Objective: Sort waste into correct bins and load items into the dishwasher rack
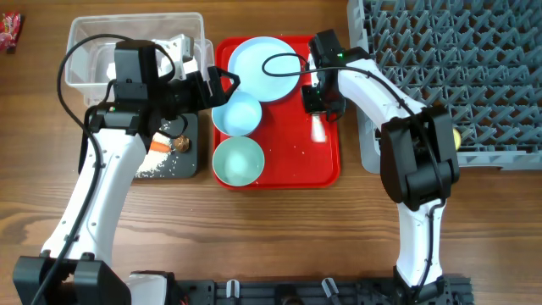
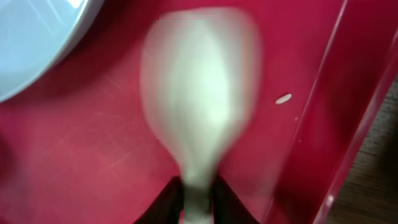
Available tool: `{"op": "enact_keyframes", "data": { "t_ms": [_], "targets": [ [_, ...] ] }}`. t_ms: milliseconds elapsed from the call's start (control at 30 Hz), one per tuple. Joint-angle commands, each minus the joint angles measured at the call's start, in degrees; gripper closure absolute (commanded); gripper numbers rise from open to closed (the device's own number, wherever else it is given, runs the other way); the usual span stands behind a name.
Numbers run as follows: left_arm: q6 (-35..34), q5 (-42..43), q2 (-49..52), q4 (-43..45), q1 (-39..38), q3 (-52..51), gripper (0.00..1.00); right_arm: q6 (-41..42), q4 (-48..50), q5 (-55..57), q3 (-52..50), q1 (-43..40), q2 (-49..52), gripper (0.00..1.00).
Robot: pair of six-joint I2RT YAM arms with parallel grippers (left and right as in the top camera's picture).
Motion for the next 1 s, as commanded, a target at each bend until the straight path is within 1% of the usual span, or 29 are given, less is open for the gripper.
{"op": "enact_keyframes", "data": {
  "t_ms": [0, 33, 267, 433, 533, 667, 767, 833, 900, 967],
  "targets": [
    [0.5, 1.8, -0.3, -0.2, 0.1, 0.7, 0.0, -0.4, 0.3, 1.2, -0.1, -0.1, 1.4, 0.92],
    [0.5, 1.7, -0.3, -0.2, 0.1, 0.7, 0.0, -0.4, 0.3, 1.5, -0.1, -0.1, 1.4, 0.95],
    [0.5, 1.7, -0.3, -0.4, 0.1, 0.7, 0.0, 0.4, -0.4, 1.5, 0.0, -0.3, 1.2, 0.96],
    [0.5, 1.7, -0.3, -0.6, 0.1, 0.7, 0.0, 0.4, -2.6, -0.2, 1.1, -1.0, -2.1, 0.96],
    [0.5, 1.7, -0.3, -0.6, 0.1, 0.7, 0.0, 0.4, -5.3, -0.2, 3.0, -1.7, -6.5, 0.96],
    [0.5, 1.7, -0.3, -0.6, 0.1, 0.7, 0.0, 0.5, -7.8, 0.0, 3.9, -3.8, -17.6, 0.96],
    [0.5, 1.7, -0.3, -0.6, 0.1, 0.7, 0.0, 1.0, -9.2, 0.9, 3.9, -6.3, -23.9, 0.96],
    [0.5, 1.7, -0.3, -0.6, 0.1, 0.7, 0.0, 3.4, -10.8, 4.1, 3.9, -9.1, -27.6, 0.96],
    [0.5, 1.7, -0.3, -0.6, 0.1, 0.7, 0.0, 12.3, -13.3, 10.2, 3.9, -12.6, -29.6, 0.96],
    [0.5, 1.7, -0.3, -0.6, 0.1, 0.7, 0.0, 17.7, -15.3, 13.2, 3.9, -16.7, -30.1, 0.96]
  ]
}}
